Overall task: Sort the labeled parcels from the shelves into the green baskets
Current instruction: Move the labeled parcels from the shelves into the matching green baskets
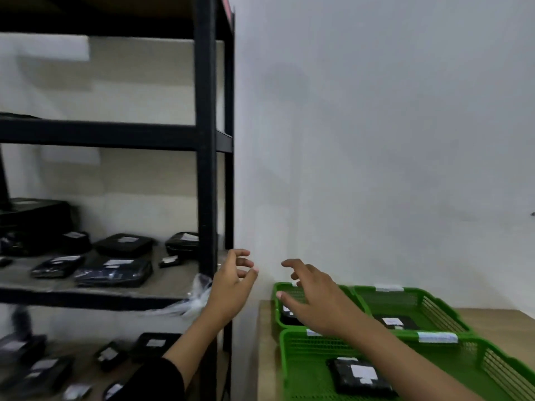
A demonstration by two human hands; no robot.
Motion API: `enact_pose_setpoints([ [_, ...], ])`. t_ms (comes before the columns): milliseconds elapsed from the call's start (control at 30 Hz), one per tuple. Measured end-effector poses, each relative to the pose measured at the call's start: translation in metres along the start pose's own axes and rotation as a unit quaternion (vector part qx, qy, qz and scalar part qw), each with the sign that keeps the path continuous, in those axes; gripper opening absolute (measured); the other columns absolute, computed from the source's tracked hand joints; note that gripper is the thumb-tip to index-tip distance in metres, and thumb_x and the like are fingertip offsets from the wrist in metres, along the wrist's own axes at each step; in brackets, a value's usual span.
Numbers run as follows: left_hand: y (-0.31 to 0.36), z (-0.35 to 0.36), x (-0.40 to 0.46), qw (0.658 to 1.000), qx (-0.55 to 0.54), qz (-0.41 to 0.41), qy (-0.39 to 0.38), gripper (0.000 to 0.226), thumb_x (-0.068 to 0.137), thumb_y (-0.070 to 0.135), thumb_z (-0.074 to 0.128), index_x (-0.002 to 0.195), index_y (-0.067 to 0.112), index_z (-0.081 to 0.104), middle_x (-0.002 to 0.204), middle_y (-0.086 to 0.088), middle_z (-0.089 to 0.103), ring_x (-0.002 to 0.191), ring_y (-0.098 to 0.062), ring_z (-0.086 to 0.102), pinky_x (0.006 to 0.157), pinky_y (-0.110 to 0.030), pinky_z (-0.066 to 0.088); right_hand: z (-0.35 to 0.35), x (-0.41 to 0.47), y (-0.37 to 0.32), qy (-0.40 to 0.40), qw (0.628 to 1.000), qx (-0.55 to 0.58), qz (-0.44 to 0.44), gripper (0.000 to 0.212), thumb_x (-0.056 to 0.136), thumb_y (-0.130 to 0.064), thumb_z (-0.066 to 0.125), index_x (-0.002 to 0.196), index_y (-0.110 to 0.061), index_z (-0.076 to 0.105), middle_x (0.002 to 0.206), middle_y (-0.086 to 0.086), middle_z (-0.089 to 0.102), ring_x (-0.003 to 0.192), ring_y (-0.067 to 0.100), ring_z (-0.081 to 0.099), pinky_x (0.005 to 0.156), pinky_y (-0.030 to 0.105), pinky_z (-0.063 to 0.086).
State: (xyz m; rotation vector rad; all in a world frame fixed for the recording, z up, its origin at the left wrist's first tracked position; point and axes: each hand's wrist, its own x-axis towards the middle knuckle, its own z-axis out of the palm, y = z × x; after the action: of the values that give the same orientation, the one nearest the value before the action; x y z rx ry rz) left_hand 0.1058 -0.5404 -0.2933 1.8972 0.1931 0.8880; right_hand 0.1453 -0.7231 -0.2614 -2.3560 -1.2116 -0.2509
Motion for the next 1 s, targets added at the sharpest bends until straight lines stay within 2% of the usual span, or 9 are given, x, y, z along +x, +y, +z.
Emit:
enact_pose_setpoints([
  [100,0.005,-0.054,-0.012,1.000,0.008,0.010,0.013,0.026,0.088,0.012,0.058,0.110,0.021,0.048,0.096,-0.002,0.061,0.074,-0.010,0.058,0.070,-0.019,0.048,0.012,0.006,-0.048,0.004,1.000,0.000,-0.022,0.052,0.091,-0.051,0.047,0.136,-0.035,0.028,0.129,0.003,0.049,0.117,0.020,0.049,0.098,0.035,0.042],
  [200,0.003,-0.113,-0.020,0.999,0.018,0.007,0.029,0.025,0.089,0.011,0.057,0.111,0.018,0.048,0.094,-0.003,0.061,0.077,-0.011,0.059,0.062,-0.010,0.047,0.030,0.017,-0.098,0.013,0.999,0.009,-0.039,0.051,0.090,-0.050,0.049,0.135,-0.034,0.030,0.126,0.002,0.051,0.113,0.019,0.052,0.095,0.033,0.044],
  [267,-0.005,-0.159,-0.027,0.999,0.027,0.000,0.037,0.024,0.089,0.013,0.058,0.110,0.019,0.048,0.094,-0.003,0.061,0.080,-0.014,0.061,0.066,-0.014,0.047,0.047,0.028,-0.133,0.012,0.999,0.015,-0.051,0.052,0.090,-0.049,0.049,0.136,-0.031,0.031,0.126,0.002,0.051,0.113,0.018,0.052,0.093,0.030,0.043],
  [400,-0.030,-0.251,-0.044,0.997,0.067,-0.025,0.029,0.022,0.090,0.015,0.057,0.109,0.022,0.048,0.093,-0.002,0.062,0.083,-0.017,0.064,0.079,-0.031,0.051,0.088,0.049,-0.200,0.027,0.998,0.040,-0.051,0.052,0.090,-0.048,0.050,0.136,-0.030,0.033,0.126,0.002,0.051,0.114,0.018,0.050,0.093,0.030,0.042],
  [533,-0.061,-0.339,-0.058,0.991,0.121,-0.044,0.038,0.023,0.090,0.015,0.058,0.109,0.022,0.048,0.091,0.001,0.063,0.081,-0.011,0.063,0.078,-0.030,0.051,0.135,0.066,-0.260,0.004,0.995,0.092,-0.032,0.053,0.090,-0.050,0.050,0.137,-0.033,0.031,0.129,0.002,0.050,0.119,0.018,0.047,0.096,0.032,0.042],
  [633,-0.081,-0.387,-0.066,0.989,0.115,-0.079,0.058,0.024,0.090,0.017,0.057,0.111,0.022,0.047,0.092,-0.001,0.063,0.084,-0.017,0.063,0.075,-0.033,0.051,0.165,0.072,-0.289,-0.027,0.992,0.122,-0.009,0.054,0.087,-0.055,0.049,0.134,-0.039,0.029,0.130,0.001,0.050,0.117,0.018,0.050,0.095,0.036,0.046],
  [733,-0.094,-0.412,-0.072,0.989,0.098,-0.092,0.062,0.020,0.090,0.015,0.056,0.108,0.022,0.049,0.092,-0.004,0.063,0.083,-0.023,0.063,0.074,-0.039,0.051,0.182,0.077,-0.304,-0.038,0.992,0.121,-0.001,0.054,0.089,-0.053,0.049,0.136,-0.036,0.031,0.132,0.000,0.049,0.117,0.017,0.050,0.097,0.037,0.046],
  [833,-0.111,-0.428,-0.070,0.989,0.089,-0.099,0.056,0.020,0.090,0.016,0.056,0.107,0.024,0.050,0.091,-0.002,0.063,0.084,-0.022,0.064,0.076,-0.041,0.051,0.192,0.091,-0.312,-0.041,0.992,0.118,0.012,0.054,0.090,-0.051,0.051,0.137,-0.032,0.032,0.130,0.001,0.050,0.114,0.016,0.052,0.095,0.036,0.047],
  [1000,-0.141,-0.432,-0.051,0.990,0.059,-0.118,0.042,0.017,0.092,0.017,0.054,0.108,0.022,0.051,0.090,-0.003,0.062,0.085,-0.018,0.064,0.070,-0.027,0.048,0.210,0.120,-0.307,-0.041,0.990,0.130,0.036,0.053,0.089,-0.051,0.052,0.135,-0.032,0.034,0.125,0.000,0.052,0.113,0.014,0.052,0.094,0.034,0.046],
])
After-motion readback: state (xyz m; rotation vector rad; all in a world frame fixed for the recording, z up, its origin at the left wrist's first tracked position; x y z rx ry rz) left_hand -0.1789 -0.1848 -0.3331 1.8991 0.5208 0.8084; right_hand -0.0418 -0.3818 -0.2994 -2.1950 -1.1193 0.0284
